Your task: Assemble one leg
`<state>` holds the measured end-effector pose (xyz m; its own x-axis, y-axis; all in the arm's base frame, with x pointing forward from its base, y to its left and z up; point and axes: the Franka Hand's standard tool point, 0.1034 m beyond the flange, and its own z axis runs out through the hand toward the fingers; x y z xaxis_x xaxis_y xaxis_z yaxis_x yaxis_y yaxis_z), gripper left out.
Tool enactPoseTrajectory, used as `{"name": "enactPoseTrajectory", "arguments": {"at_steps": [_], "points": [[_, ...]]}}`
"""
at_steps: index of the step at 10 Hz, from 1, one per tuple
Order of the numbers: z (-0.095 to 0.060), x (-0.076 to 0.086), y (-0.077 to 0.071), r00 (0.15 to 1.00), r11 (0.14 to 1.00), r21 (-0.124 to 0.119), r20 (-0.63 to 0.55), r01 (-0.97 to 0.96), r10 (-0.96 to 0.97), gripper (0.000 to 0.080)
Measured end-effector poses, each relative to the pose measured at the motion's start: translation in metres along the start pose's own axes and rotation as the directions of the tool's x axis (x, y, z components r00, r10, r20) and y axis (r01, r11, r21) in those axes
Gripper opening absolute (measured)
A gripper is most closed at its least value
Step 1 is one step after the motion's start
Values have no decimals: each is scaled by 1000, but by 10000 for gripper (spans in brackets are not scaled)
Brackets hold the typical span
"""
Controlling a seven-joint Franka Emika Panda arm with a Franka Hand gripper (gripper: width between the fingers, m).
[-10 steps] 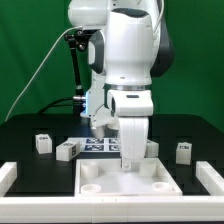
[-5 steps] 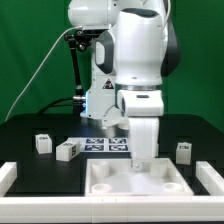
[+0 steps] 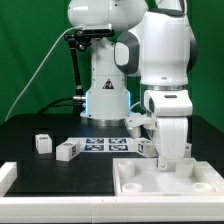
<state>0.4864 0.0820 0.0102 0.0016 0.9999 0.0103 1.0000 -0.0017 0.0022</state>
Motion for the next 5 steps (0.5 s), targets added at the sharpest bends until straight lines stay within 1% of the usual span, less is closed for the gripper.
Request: {"name": "enactPoseTrajectory", "arguments": {"at_steps": [1,2,3,4,5], "points": [[0,0,0,1000,1000,0,0,-1,1,66],[0,-1,0,1000,1000,0,0,-1,1,278],[0,-1,0,1000,1000,1,0,-1,1,278],[0,-1,0,1000,1000,1,0,-1,1,472],[0,-1,0,1000,1000,1,0,-1,1,472]]}}
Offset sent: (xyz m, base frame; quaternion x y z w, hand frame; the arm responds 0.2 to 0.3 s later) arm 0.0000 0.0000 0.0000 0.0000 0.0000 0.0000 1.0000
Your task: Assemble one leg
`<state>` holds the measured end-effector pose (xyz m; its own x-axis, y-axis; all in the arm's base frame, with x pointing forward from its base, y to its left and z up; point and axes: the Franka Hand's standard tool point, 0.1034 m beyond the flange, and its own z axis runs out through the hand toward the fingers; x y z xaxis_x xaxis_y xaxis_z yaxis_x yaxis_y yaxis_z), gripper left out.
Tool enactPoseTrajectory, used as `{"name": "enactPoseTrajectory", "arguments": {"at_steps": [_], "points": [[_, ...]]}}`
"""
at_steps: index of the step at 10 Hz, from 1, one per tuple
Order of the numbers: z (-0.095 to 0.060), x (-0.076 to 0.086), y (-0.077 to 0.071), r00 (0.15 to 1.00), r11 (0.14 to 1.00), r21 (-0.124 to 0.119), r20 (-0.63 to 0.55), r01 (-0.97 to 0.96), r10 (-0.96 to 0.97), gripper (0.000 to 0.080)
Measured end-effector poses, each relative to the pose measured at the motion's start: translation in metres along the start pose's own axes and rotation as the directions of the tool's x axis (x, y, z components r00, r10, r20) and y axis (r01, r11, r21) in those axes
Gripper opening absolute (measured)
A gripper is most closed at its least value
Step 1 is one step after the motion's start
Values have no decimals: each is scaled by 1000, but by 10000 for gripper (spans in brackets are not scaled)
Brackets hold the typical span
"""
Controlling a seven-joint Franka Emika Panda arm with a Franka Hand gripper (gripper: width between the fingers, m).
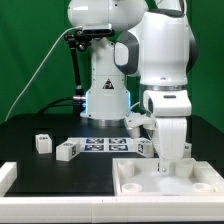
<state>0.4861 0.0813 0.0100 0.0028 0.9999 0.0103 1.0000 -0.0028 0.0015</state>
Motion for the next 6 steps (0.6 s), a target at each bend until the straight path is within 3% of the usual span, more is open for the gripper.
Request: {"name": "enactPoseTrajectory", "arguments": {"at_steps": [1,6], "points": [[0,0,0,1000,1000,0,0,0,0,608],[0,0,0,1000,1000,0,0,-1,1,649]]}}
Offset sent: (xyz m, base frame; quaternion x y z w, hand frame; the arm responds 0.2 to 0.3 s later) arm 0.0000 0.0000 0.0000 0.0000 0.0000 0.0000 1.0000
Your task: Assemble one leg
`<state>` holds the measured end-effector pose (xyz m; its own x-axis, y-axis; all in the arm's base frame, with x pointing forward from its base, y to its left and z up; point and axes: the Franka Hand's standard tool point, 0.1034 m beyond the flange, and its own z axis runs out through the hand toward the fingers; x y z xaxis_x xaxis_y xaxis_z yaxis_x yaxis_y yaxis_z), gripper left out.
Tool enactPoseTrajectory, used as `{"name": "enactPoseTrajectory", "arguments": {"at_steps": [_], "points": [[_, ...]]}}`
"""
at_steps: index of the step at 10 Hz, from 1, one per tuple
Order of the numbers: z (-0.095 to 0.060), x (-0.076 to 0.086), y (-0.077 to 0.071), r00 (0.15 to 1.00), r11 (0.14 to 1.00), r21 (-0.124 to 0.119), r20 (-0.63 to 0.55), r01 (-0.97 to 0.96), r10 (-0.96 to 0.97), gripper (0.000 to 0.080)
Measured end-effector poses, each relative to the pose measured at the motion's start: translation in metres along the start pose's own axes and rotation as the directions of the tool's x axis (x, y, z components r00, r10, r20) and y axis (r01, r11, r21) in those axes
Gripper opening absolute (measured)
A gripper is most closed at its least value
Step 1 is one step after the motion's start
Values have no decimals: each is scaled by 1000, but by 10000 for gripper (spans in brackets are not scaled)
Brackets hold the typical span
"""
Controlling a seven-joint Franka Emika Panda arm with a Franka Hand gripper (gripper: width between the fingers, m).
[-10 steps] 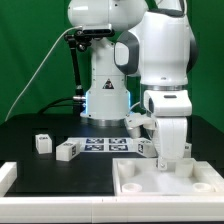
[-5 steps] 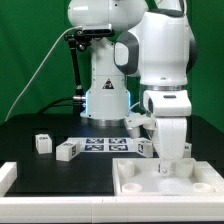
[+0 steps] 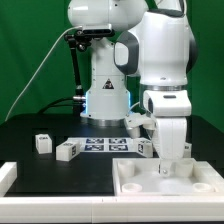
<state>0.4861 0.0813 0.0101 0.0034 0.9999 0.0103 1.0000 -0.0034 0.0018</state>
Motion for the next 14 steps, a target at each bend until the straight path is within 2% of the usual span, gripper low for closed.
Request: {"name": "enactPoseTrajectory", "arguments": {"at_steps": [2,5,6,8,10,12,13,14], "points": [[-17,4,-2,999,998,-21,4,-53,54,649],[-54,8,-6,994,992,-74,9,-106,107,649],[-56,8,-6,991,988,-78,6,-132,133,649],[-54,8,-6,985,983,-74,2,-171,171,649],[-54,8,-6,952,949,-72,-10,-306,306,649],[-54,10,-7,877,874,-66,-31,-481,480,649],[-54,14,-10,759,758,-55,-65,-650,647,649],[-52,21,-13,639,639,-33,-79,-769,765,649]]}}
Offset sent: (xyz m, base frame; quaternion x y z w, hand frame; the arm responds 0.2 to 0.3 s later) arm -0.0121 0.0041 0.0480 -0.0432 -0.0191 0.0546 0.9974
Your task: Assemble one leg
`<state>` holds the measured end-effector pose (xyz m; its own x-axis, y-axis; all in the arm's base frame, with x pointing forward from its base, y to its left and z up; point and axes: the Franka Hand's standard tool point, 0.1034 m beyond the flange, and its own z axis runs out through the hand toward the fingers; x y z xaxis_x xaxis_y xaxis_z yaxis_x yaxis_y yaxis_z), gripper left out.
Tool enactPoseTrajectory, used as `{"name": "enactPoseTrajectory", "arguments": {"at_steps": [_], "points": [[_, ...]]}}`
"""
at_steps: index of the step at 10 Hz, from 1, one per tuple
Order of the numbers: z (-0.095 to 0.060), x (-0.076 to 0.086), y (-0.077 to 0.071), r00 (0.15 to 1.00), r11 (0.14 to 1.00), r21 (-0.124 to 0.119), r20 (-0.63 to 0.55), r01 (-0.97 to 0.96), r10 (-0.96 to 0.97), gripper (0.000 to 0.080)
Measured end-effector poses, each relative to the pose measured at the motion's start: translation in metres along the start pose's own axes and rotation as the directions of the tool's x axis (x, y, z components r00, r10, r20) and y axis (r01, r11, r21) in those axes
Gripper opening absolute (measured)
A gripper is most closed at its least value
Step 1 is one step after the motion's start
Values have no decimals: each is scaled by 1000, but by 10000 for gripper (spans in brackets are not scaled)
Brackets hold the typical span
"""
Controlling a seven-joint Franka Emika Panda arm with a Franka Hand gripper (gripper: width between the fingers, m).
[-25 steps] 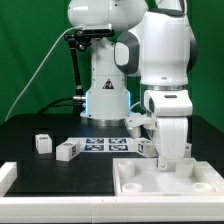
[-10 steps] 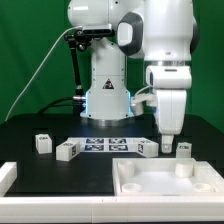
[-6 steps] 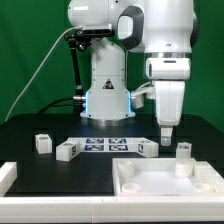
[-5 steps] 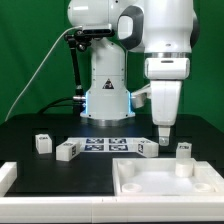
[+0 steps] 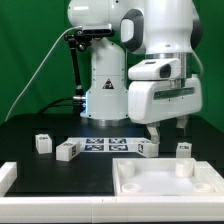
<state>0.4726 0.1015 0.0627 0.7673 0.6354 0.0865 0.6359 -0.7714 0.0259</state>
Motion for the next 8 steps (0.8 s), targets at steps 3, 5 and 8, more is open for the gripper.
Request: {"name": "enactPoseTrajectory", "arguments": {"at_steps": [3,5,8], "points": [[2,7,-15,940,939,26,3,-342,342,649],[3,8,-18,880,879,37,10,-475,475,649],[4,9,-22,740,738,51,25,-673,672,649]]}}
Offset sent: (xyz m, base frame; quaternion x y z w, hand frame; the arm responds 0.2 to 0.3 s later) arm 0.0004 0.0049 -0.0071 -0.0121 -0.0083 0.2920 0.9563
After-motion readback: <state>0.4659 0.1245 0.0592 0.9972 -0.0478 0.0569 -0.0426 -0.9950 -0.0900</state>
